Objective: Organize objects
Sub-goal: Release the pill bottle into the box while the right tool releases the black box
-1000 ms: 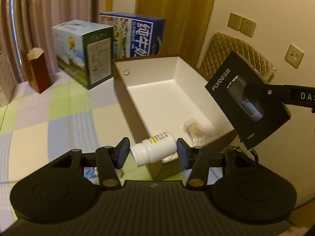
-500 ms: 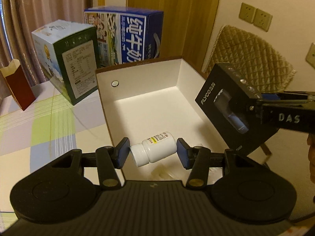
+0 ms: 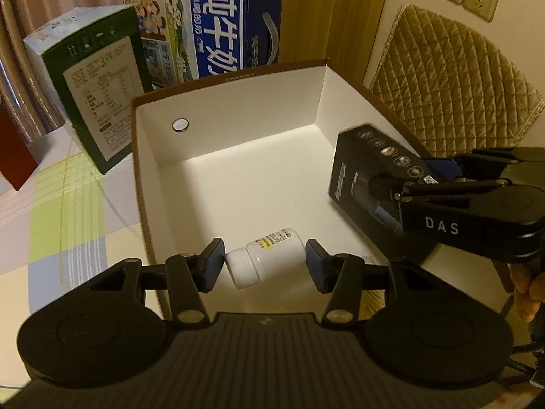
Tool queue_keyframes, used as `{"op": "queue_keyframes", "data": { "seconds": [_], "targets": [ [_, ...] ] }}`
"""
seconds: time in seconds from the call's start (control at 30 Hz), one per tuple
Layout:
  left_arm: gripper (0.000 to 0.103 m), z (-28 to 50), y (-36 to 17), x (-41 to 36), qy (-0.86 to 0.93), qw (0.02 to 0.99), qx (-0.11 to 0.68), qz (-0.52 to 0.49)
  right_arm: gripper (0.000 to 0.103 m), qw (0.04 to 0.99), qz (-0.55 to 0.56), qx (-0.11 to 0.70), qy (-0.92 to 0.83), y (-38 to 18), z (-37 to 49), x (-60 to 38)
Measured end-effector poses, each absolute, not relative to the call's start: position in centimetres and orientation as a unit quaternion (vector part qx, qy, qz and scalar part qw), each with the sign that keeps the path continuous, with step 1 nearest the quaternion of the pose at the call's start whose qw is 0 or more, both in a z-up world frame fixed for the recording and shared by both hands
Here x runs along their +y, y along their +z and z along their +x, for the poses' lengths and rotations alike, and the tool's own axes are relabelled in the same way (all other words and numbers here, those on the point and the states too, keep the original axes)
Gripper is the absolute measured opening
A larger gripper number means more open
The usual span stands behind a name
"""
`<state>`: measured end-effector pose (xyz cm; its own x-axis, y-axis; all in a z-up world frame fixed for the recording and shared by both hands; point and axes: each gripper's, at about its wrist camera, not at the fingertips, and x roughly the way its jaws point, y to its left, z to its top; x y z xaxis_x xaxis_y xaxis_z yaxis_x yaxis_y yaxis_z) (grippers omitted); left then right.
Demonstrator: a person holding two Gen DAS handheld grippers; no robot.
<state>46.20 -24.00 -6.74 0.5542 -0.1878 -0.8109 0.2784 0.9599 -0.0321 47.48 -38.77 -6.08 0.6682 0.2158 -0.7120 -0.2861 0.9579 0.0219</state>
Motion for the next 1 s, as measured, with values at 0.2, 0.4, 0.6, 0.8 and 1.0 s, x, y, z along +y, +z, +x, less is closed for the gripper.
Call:
{"op": "queue_keyframes", "data": {
  "seconds": [0.2,0.4,0.6,0.8,1.0],
  "targets": [
    [0.047,47.3,-7.9,-25.1,-0.138,0.874,0.462,0.059,0.041,0.916,-0.04,0.374,0.141,-5.5,47.7,-39.2],
    [0.047,47.6,-8.5,-26.0,-0.15,0.869,0.466,0.066,0.046,0.915,-0.024,0.376,0.144,-5.0,47.0,-39.8],
    [0.048,47.5,-8.7,-26.0,-0.153,0.868,0.466,0.071,0.058,0.915,-0.007,0.374,0.15,-4.4,46.1,-40.3],
    [0.059,46.9,-7.7,-25.2,-0.155,0.872,0.46,0.064,0.073,0.916,-0.001,0.367,0.159,-3.3,44.6,-40.5],
    [0.068,45.5,-5.8,-23.7,-0.147,0.88,0.448,0.055,0.086,0.919,0.016,0.359,0.162,-2.4,42.8,-41.2]
  ]
}}
